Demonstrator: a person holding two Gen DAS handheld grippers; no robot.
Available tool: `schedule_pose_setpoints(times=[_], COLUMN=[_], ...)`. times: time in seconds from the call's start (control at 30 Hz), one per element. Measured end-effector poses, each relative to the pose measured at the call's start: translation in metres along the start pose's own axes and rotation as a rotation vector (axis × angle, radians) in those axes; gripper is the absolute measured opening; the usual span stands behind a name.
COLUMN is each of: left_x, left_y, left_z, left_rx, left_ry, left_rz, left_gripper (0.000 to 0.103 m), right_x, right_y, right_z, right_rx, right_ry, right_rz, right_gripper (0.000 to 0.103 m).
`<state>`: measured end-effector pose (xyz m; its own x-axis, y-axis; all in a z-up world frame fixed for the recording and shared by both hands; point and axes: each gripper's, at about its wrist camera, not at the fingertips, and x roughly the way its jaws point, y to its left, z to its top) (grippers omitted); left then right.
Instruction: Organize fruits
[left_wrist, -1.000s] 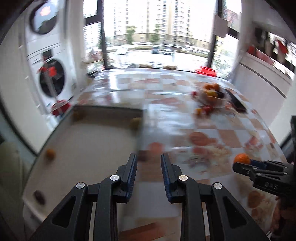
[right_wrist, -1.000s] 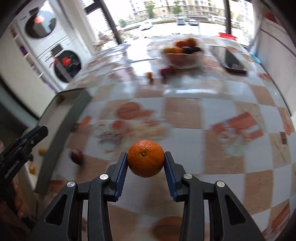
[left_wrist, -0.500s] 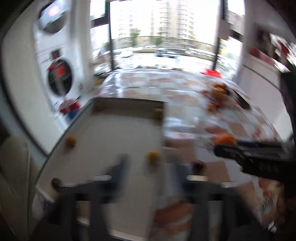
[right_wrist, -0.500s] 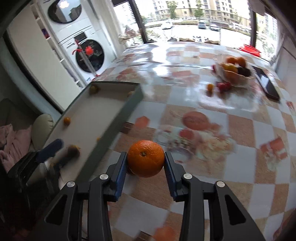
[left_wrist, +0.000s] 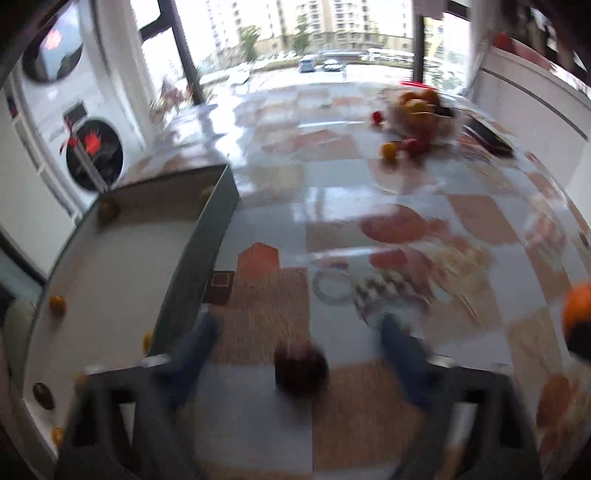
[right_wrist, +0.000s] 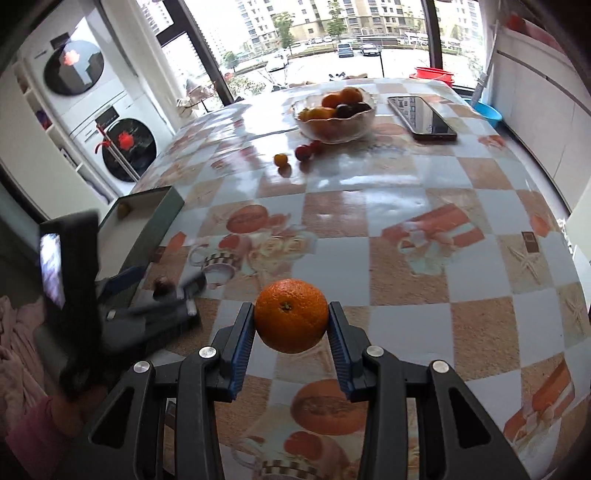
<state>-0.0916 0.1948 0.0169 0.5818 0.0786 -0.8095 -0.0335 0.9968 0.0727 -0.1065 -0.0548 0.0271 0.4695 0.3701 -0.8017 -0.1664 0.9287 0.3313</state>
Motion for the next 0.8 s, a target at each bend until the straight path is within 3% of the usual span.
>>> schedule_pose_setpoints(times=[0.03, 0.07, 0.1, 0.13, 0.27, 0.43, 0.6, 0.8], left_x=[0.002, 0.004, 0.005, 0.006, -0.012, -0.046, -0.066, -0.065], left_y=[0.003, 0.005, 0.005, 0.006, 0.021, 0.048, 0.088, 0.126], left_z=[0.001, 0.005, 0.007, 0.007, -0.003, -0.008, -0.011, -0.027], left_rx=[-0.027, -0.048, -0.049, -0.042, -0.108, -0.150, -0.201, -0.265], left_ry=[0.010, 0.021, 0.027, 0.037, 0.024, -0.049, -0.098, -0.089], left_rz=[-0.025, -0.060, -0.068, -0.071, -0.182, -0.189, -0.098, 0.009], left_gripper=[0.048, 0.022, 0.007, 0.001, 0.001, 0.001, 0.001, 0.001], right_x=[0.000, 0.000, 0.000, 0.002, 0.006, 0.014, 0.020, 0.031], right_y=[-0.003, -0.005, -0.007, -0.007, -0.007, 0.004, 0.032, 0.090], right_z=[0.000, 0.000, 0.000, -0.001, -0.001, -0.001, 0.001, 0.004], right_rx=[0.012, 0.017, 0.023, 0.027, 0.034, 0.020, -0.025, -0.141], right_ry=[-0.002, -0.002, -0.003, -0.003, 0.000, 0.017, 0.034, 0.047], right_rz=[0.004, 0.007, 0.009, 0.012, 0.028, 0.046, 0.078, 0.131], right_gripper=[0.043, 0.043, 0.043, 0.043, 0.043, 0.043, 0.043, 0.043])
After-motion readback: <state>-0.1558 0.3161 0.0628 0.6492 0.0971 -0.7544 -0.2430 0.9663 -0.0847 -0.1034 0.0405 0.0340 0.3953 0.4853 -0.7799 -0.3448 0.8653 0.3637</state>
